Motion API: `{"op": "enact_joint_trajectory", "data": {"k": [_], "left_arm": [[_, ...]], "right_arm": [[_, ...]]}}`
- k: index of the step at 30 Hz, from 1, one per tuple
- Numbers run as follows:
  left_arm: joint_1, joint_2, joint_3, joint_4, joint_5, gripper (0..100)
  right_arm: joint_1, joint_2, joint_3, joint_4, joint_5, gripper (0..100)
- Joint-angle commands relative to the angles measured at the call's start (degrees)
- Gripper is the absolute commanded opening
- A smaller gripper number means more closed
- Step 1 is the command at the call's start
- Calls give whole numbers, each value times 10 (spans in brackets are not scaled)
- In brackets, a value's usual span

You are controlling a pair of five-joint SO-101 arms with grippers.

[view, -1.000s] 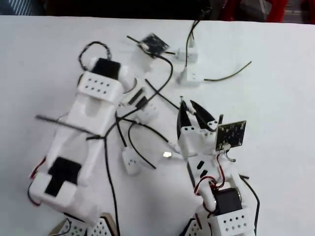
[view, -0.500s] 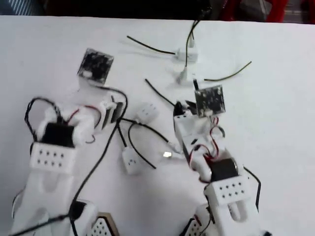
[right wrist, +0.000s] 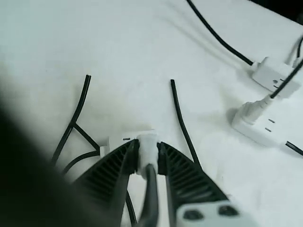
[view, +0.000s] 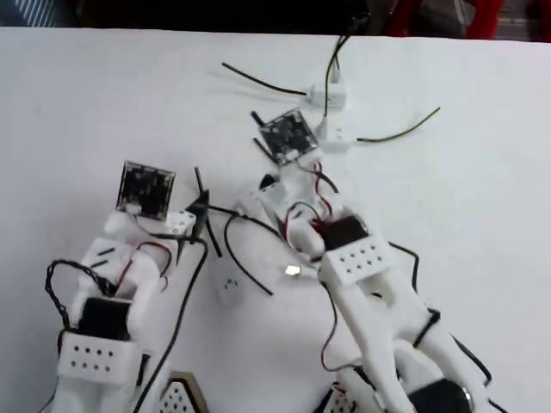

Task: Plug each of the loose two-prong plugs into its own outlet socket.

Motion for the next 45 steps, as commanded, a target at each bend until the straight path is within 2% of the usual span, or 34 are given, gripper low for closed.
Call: {"op": "enact_joint_trajectory", "data": {"k": [1,5,12,30,45], "left_arm": [[1,-89,36,-12,6,221],[0,-145,62,-12,4,161],[1,-198,94,-11,3,155],[16,-202,94,4,2,155],[16,-202,94,4,2,155]], "right_arm": [[-4,64,-69,0,33,17],[-4,137,-113,2,55,17],[-2,204,-167,10,63,17],[-5,267,-206,65,84,17],[13,314,-242,69,78,17]]}}
